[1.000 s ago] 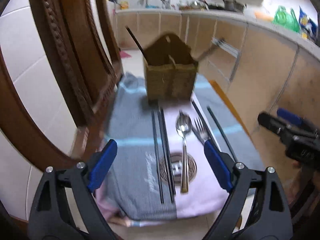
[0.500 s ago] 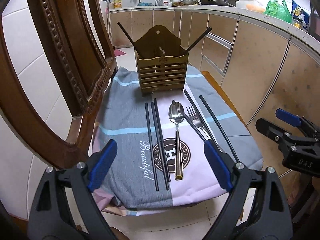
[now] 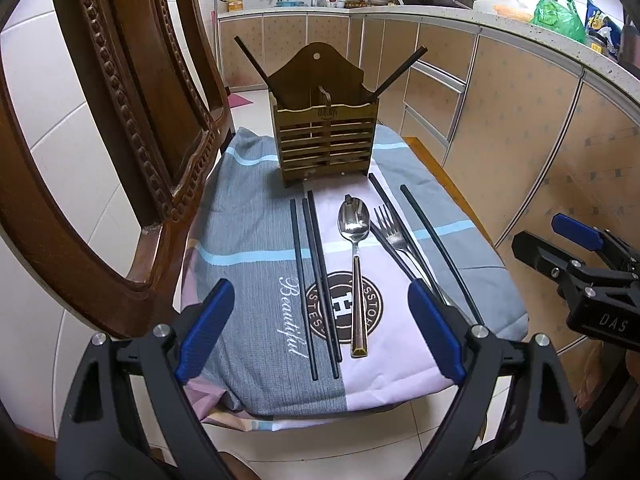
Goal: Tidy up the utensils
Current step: 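Pull both open tools back from the holder over the cloth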
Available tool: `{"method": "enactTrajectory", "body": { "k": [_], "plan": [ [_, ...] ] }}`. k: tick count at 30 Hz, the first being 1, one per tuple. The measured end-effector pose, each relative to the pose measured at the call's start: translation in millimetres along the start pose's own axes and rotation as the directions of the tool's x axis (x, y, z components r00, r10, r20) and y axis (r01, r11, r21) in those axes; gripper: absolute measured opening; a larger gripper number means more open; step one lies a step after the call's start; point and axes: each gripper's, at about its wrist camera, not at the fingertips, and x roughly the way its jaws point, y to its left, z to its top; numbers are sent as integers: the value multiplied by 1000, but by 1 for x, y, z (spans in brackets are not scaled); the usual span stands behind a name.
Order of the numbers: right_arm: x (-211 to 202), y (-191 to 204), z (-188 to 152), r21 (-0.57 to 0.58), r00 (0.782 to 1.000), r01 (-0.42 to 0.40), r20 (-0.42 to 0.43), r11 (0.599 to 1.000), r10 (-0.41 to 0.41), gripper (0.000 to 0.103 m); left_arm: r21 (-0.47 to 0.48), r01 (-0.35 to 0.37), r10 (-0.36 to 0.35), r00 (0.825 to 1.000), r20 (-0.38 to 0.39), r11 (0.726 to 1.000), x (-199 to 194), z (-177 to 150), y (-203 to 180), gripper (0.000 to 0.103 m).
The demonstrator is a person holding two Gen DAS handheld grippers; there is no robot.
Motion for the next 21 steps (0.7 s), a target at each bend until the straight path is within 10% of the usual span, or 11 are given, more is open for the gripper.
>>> {"method": "enactTrajectory", "body": {
  "k": [21],
  "plan": [
    [10, 2, 5, -26, 1000, -19, -6, 999, 19, 93, -12, 15, -15, 1000, -24, 1000, 18, 4, 6, 79]
  ]
}}
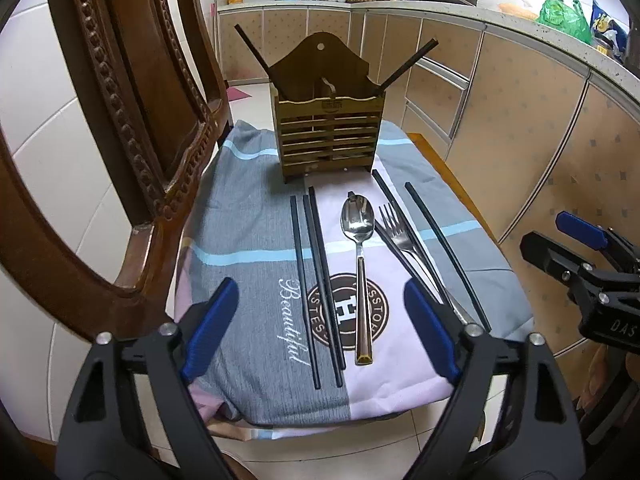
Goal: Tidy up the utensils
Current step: 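Close the left tool on another black chopstick while the right tool grasps one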
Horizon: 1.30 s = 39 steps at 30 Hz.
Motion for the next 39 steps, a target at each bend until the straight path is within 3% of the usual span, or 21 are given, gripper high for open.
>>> {"method": "enactTrajectory", "body": {
  "k": [7, 13, 15, 17, 21, 29, 37, 39],
  "plan": [
    [17, -8, 10, -10, 1000, 28, -14, 1000, -28, 91, 1, -2, 2, 999, -42, 1000, 25, 12, 4, 59],
    [64, -19, 25, -43, 993, 86, -77, 995, -89, 75, -8, -62, 61, 993, -102, 998, 71, 33, 19, 50],
    [87, -26, 28, -35, 988, 92, -118, 995, -95, 66, -23, -63, 59, 989, -136, 998, 89, 39, 25, 41],
    [110, -35, 30, 6, 982, 83, -169, 997, -80, 62, -29, -59, 54, 984, -167, 998, 109, 48, 28, 40],
    [136, -32, 39, -23, 979, 96, -177, 995, -99, 60, -29, -58, 51, 976, -213, 998, 141, 59, 29, 29],
    [198, -40, 54, -18, 958, 119, -261, 993, -120, 52, -57, -70, 52, 964, -259, 996, 181, 76, 37, 26],
    [231, -38, 57, -45, 940, 130, -311, 990, -138, 42, -78, -51, 27, 959, -283, 996, 206, 87, 44, 23],
    [234, -36, 59, -58, 940, 130, -310, 990, -141, 41, -53, -68, 50, 956, -289, 996, 213, 86, 41, 18]
  ]
}}
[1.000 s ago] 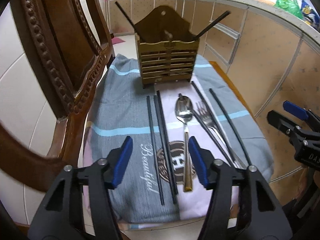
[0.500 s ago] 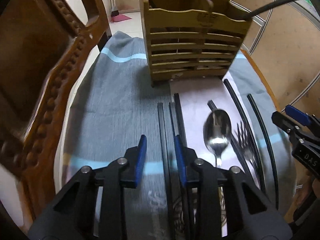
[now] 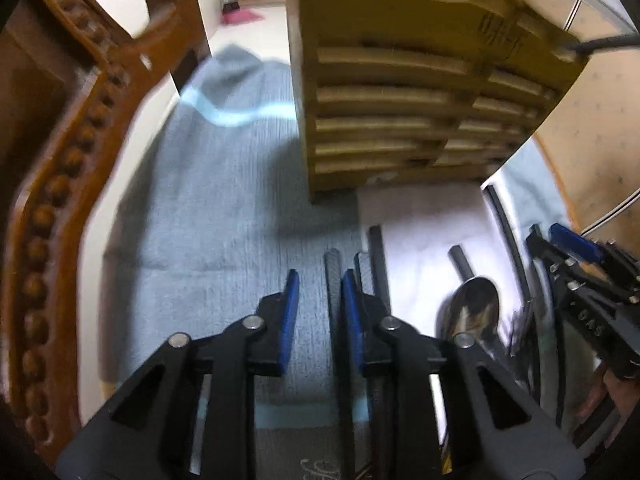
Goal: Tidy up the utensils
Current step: 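Close the left tool on another black chopstick while the right tool grasps one, then lift both held chopsticks and carry them over the wooden holder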
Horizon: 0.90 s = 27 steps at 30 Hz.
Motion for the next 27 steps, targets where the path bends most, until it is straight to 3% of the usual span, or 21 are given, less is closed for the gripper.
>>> {"method": "enactTrajectory", "body": {
  "k": [4, 5, 7, 12, 17, 27],
  "plan": [
    [1, -1, 1, -8, 1000, -2, 10, 1000, 2, 37, 7, -8, 8, 1000, 13, 1000, 2, 0, -4, 14],
    [0, -2, 0, -4, 1000, -2, 15, 1000, 2, 33, 6, -5, 5, 1000, 15, 1000, 3, 0, -3, 8],
    [-3, -4, 0, 4, 1000, -12, 22, 1000, 12, 9, 3, 9, -9, 1000, 22, 1000, 4, 1, -1, 7],
    [-25, -16, 5, 45, 995, -90, 53, 995, 88, 7, -9, 40, -40, 998, 41, 999, -4, 0, 11, 6],
    [-80, -25, 8, 57, 980, -139, 153, 989, 129, 7, 17, 56, -58, 986, 153, 998, -65, 0, 9, 6],
    [-209, -21, -13, 16, 918, -212, 347, 977, 193, 7, 95, 85, -114, 922, 369, 992, -200, -26, -6, 7]
  ]
}}
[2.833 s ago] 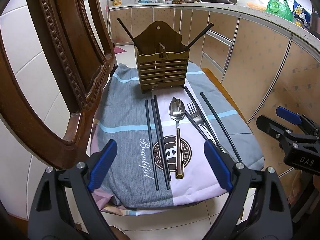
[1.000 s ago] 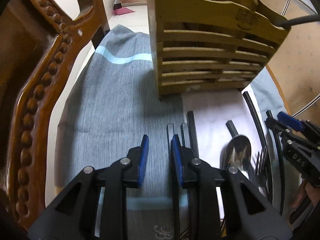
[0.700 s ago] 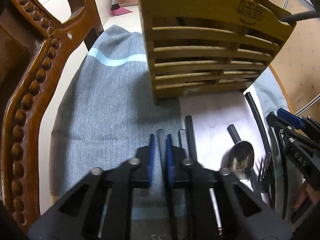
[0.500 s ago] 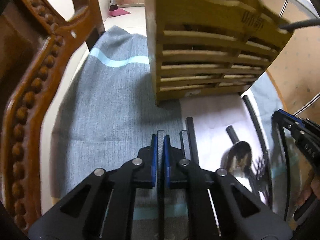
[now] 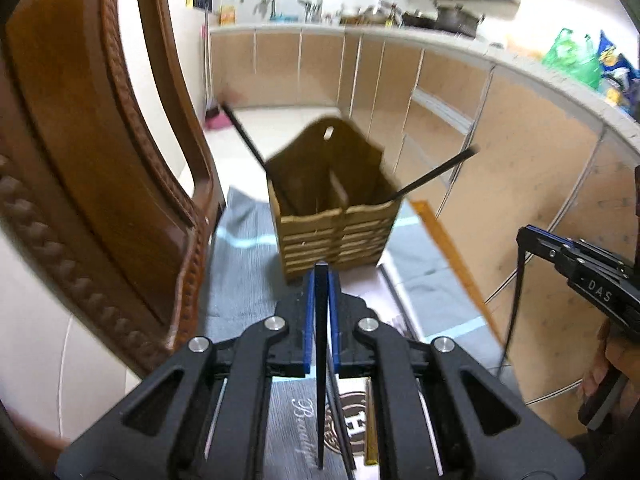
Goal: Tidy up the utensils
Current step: 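Lift both held chopsticks and carry them over the wooden holder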
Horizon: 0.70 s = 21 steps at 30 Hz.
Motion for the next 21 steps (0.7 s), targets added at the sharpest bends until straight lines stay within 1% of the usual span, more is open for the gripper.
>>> {"method": "enactTrajectory", "body": {
  "k": [2, 4, 7, 12, 21],
  "plan": [
    [-19, 7, 5, -17, 999, -9, 32, 1000, 10, 7, 16, 4, -4, 999, 36, 1000, -18, 1, -9, 7],
    [-37, 14, 10, -31, 998, -18, 67, 999, 20, 7, 24, 5, -7, 997, 75, 1000, -43, 7, -12, 6],
    [-65, 21, 17, -30, 991, -35, 130, 999, 38, 7, 37, -5, 1, 992, 126, 999, -66, 16, -14, 7],
    [-98, 30, 25, -42, 975, -37, 218, 998, 45, 7, 32, -9, 4, 985, 173, 999, -84, 21, -12, 7],
    [-97, 32, 27, -69, 979, -32, 197, 997, 45, 7, 42, -17, 10, 987, 163, 999, -85, 20, -13, 6]
  ]
}}
